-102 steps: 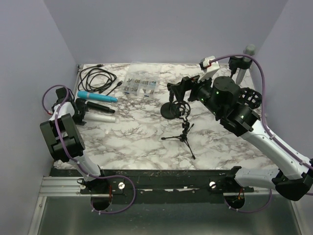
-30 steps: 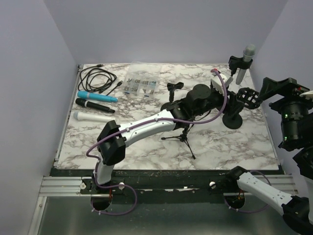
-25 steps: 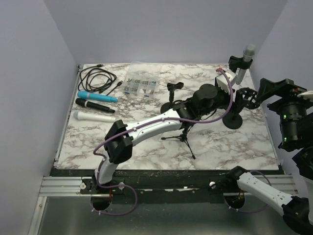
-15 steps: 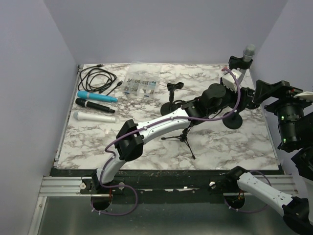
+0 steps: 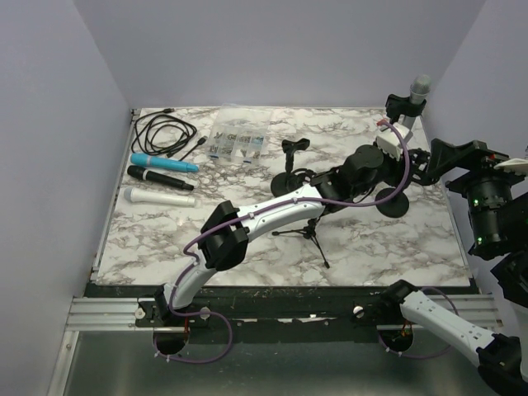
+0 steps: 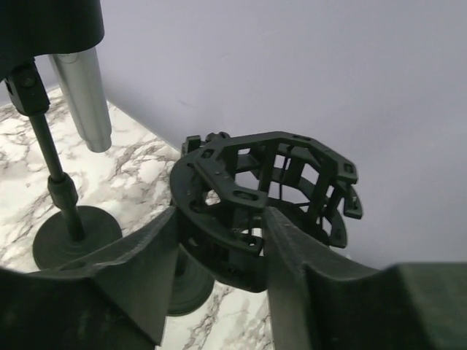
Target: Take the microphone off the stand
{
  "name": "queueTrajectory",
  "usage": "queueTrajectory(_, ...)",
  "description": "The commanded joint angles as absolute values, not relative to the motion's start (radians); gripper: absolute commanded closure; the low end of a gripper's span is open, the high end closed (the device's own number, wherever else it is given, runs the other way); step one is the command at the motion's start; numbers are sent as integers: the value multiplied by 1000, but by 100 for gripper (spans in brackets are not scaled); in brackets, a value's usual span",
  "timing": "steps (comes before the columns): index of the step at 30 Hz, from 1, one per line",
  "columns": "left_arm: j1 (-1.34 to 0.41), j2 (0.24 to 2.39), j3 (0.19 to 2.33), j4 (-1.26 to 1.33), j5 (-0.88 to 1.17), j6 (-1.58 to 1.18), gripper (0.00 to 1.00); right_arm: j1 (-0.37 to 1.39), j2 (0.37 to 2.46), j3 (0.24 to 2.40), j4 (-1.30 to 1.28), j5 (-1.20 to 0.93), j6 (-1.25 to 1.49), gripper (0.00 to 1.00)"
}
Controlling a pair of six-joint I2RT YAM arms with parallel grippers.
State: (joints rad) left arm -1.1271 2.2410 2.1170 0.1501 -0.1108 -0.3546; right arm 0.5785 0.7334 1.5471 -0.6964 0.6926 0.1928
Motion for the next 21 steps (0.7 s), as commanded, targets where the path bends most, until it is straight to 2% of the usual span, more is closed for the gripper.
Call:
queueTrajectory(1,-1130,2266,2151,110,-137,-290,57,577,722,1539,-689,662,186,13)
queueTrajectory(6,-1122,2234,2138,71,-117,-245,69,577,719,1524,-690,656,199,13)
queueTrajectory(13,-1078,2113,2010,37,-5,-216,84,576,723,1449,-695,651,225,12)
queueTrajectory(21,-999,2004,1982,-121,112,-279,100,577,758,1358,-674,641,302,13)
